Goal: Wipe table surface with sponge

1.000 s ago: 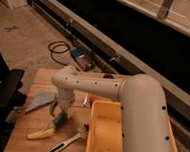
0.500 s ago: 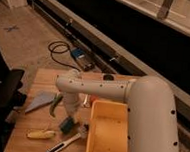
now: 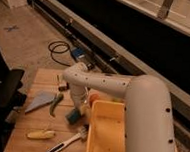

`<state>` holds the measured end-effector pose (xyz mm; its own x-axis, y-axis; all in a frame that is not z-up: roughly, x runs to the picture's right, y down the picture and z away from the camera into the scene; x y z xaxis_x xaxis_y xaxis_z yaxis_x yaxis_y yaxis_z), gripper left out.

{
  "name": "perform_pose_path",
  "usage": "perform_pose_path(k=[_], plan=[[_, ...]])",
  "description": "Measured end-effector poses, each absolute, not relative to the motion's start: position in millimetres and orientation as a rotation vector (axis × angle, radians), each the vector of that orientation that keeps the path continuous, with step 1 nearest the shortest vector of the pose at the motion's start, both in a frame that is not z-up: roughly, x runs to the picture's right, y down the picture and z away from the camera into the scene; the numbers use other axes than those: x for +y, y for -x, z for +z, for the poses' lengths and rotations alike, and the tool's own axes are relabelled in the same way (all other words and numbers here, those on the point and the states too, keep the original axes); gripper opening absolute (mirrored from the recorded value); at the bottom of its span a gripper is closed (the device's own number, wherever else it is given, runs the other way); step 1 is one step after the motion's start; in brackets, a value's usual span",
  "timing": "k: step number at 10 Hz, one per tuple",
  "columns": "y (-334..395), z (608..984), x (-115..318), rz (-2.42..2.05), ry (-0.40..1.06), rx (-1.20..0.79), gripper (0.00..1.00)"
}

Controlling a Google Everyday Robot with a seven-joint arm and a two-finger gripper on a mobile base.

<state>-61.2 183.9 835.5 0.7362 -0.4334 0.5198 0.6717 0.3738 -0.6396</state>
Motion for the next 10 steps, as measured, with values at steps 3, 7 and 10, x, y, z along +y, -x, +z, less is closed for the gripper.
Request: perform_pose_path(k=[3,7,10], plan=[[104,838,174,-0.787,0.89,-0.343,0.0],[122,807,211,-0.834,0.903,-0.401,0.0],[103,789,228,-0.794,0.923,-0.394,0.0]])
